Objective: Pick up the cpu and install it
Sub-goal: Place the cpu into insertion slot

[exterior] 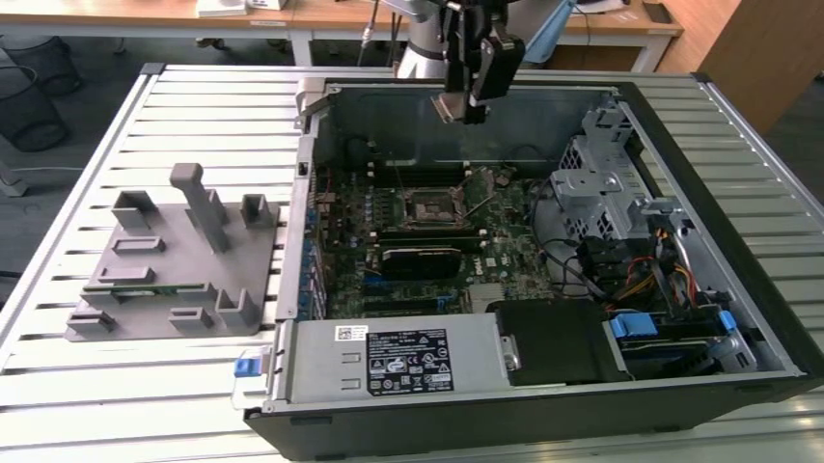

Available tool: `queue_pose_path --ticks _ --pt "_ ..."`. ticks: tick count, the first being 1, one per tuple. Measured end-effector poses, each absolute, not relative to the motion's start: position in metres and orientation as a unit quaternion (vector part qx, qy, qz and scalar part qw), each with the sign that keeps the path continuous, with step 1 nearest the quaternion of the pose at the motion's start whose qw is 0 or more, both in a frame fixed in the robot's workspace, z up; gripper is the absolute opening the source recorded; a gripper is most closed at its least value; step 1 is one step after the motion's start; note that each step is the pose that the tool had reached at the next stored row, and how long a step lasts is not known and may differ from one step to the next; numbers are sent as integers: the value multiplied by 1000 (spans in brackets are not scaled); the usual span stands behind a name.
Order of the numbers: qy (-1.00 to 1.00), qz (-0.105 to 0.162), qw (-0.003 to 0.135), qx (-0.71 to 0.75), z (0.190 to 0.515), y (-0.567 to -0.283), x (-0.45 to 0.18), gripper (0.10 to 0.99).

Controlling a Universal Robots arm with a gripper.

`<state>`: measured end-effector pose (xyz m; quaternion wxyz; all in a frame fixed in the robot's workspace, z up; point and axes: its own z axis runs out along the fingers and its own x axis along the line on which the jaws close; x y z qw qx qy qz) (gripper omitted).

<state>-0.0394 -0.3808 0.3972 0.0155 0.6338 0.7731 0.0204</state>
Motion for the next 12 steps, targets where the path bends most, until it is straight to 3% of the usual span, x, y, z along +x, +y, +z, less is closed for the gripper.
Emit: queue_pose_path --ticks 12 --pt "743 19 16 669 381 -370 -39 537"
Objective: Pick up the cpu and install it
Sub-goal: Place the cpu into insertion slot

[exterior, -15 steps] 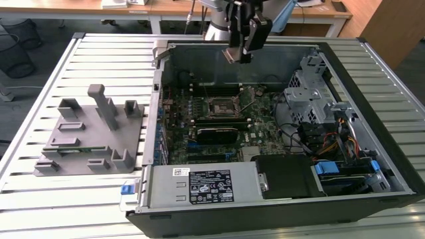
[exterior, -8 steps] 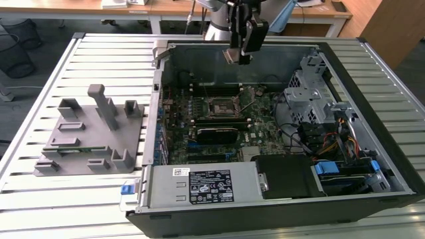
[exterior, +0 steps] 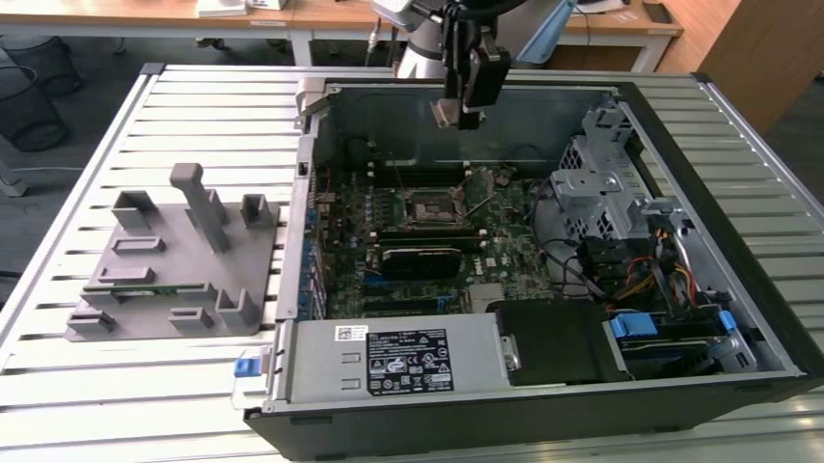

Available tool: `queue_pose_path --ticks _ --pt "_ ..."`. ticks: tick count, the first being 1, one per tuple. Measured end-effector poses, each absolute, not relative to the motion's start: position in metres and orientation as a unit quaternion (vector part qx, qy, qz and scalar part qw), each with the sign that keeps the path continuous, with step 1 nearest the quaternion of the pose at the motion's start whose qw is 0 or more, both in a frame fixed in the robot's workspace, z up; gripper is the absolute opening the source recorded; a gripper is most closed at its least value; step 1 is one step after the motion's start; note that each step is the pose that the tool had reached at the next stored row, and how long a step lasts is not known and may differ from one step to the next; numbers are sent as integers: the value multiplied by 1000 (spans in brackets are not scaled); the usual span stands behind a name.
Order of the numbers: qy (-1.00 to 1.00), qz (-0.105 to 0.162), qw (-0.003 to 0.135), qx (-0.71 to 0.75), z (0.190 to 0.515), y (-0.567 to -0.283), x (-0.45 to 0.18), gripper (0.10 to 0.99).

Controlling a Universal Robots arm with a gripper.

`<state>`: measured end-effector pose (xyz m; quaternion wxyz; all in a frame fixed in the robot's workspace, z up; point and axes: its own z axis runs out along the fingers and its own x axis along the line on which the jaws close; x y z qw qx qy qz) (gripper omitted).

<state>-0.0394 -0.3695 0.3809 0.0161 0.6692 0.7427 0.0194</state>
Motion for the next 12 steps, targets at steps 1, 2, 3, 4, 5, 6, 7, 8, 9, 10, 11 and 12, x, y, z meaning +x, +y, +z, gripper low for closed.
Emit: queue_pose_path --ticks 1,2,3,4,5,6,7,8,9,10,11,12 --pt "737 19 16 676 379 -370 -39 537" --pt "731 19 16 682 378 -370 -39 537" --pt "726 19 17 687 376 -369 -39 537" --pt "724 19 17 689 374 -367 -39 537" --pt "724 19 17 690 372 -364 -39 537" --pt "724 19 17 690 370 -360 -39 537" --pt "724 19 17 690 368 -356 -39 537" --pt "724 19 17 690 367 -353 -39 537" --pt "724 19 17 690 365 -352 -39 537" --pt "724 19 17 690 363 -352 -39 537" --pt "724 19 17 689 361 -352 -39 537" --pt "726 19 17 687 359 -351 -39 537"
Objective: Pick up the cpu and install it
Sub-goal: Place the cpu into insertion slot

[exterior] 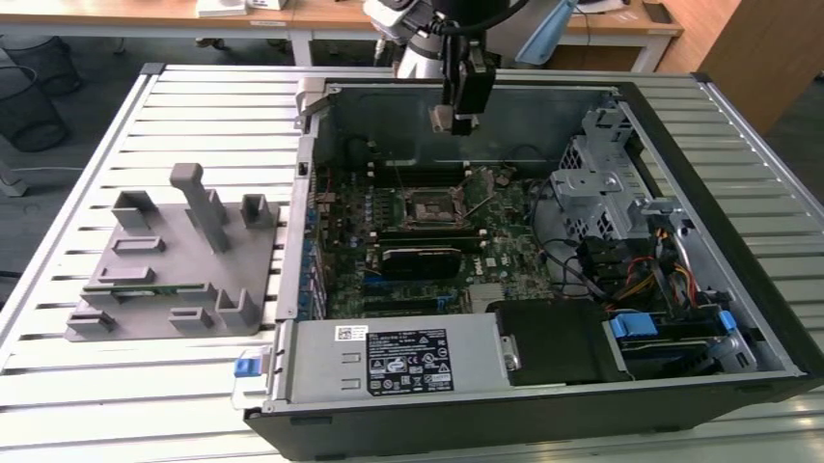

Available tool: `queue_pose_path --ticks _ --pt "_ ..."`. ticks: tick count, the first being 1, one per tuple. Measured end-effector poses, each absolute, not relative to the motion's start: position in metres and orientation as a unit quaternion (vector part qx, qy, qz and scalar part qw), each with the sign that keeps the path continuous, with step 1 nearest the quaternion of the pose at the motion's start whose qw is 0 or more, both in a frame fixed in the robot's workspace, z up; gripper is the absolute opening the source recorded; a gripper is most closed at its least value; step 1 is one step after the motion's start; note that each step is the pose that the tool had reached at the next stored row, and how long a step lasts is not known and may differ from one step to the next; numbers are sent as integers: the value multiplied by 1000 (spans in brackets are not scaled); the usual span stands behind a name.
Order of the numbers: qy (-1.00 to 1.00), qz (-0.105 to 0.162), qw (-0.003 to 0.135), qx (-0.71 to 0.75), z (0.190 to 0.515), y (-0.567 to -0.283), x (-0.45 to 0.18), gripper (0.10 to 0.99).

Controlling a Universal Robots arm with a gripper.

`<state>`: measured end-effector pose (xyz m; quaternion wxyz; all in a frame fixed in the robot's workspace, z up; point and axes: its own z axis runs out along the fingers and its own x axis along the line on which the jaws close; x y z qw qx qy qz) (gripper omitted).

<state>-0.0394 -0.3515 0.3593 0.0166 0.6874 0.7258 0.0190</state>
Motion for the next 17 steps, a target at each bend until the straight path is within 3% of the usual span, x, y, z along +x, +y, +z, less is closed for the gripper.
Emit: queue_pose_path --ticks 17 --pt "724 18 17 689 328 -346 -40 537"
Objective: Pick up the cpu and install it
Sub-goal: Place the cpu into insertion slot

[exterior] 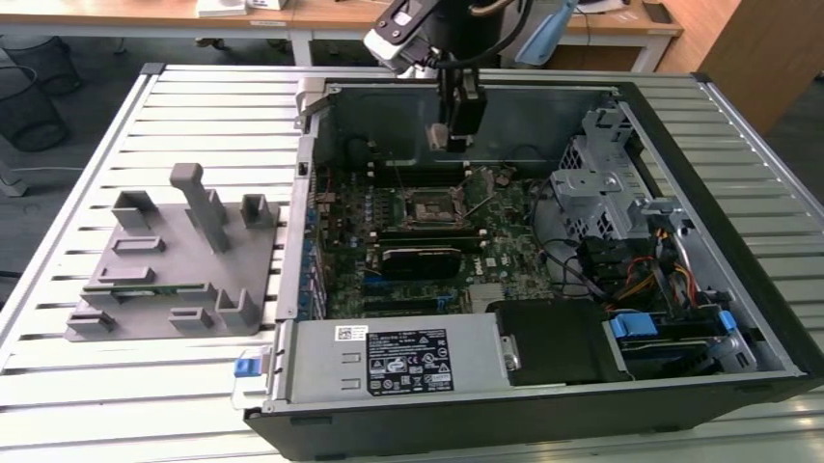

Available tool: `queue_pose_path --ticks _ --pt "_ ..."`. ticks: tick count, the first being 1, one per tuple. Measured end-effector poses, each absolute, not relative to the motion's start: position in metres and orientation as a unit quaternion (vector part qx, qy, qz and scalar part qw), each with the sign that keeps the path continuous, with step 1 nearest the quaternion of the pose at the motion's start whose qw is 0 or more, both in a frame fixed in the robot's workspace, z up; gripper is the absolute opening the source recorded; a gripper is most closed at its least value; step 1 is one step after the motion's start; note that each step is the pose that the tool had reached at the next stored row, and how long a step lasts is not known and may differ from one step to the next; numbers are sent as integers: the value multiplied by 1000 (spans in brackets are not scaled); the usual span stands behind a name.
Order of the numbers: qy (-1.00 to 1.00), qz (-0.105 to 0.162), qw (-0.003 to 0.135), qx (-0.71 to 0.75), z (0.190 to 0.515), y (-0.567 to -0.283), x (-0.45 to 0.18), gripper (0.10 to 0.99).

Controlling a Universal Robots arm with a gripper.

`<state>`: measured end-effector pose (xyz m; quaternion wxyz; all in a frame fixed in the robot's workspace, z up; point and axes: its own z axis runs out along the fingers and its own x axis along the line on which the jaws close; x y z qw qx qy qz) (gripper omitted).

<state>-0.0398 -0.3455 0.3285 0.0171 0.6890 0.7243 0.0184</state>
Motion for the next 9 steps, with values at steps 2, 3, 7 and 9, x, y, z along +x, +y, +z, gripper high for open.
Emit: queue_pose_path --ticks 2,3,7,9 --pt "724 18 17 689 325 -346 -40 537" --pt "724 18 17 689 323 -346 -40 537" --pt "724 18 17 689 319 -346 -40 537" --pt "724 18 17 689 319 -346 -40 537"
